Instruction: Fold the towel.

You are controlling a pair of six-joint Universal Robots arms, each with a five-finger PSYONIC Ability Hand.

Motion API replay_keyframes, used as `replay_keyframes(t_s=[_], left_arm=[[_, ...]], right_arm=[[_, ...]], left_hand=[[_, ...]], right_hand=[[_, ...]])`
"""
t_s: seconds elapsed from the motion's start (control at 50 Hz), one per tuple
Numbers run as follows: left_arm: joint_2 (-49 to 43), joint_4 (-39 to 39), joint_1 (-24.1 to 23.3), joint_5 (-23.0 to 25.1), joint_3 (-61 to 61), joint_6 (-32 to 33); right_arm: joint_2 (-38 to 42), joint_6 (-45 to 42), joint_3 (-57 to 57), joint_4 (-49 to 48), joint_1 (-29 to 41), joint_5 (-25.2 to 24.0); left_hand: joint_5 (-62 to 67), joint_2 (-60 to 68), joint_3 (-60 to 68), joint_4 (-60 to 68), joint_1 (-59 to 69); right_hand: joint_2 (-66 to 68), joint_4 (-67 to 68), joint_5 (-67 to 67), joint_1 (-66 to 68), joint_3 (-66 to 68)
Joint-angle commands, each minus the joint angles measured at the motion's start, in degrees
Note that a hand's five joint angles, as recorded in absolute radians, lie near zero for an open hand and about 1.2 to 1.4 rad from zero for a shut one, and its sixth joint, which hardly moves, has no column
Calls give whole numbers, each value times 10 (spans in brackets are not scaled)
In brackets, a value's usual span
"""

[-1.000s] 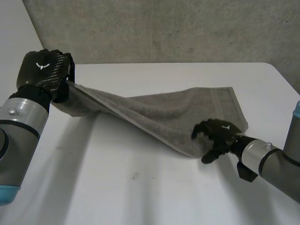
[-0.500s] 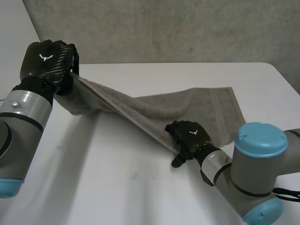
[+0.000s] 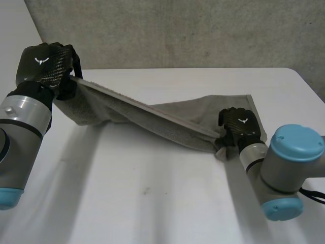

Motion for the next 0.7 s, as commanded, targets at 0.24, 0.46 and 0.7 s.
replay_keyframes(t_s=[0.24, 0.46, 0.7], left_arm=[[-1, -16, -1, 1, -3, 2], [80, -78, -8, 1, 63, 2], [46, -203, 1, 2, 134, 6]], right_arm=[[-82, 9, -63, 182, -119, -195], [-261, -47, -228, 388, -168, -243], [-217, -196, -385, 612, -192, -284]], left_hand=[[104, 102, 103, 103, 111], [104, 102, 103, 103, 111], [104, 102, 103, 103, 111]], right_hand=[[462, 463, 486, 461, 458], [462, 463, 486, 461, 458], [462, 463, 486, 461, 458]])
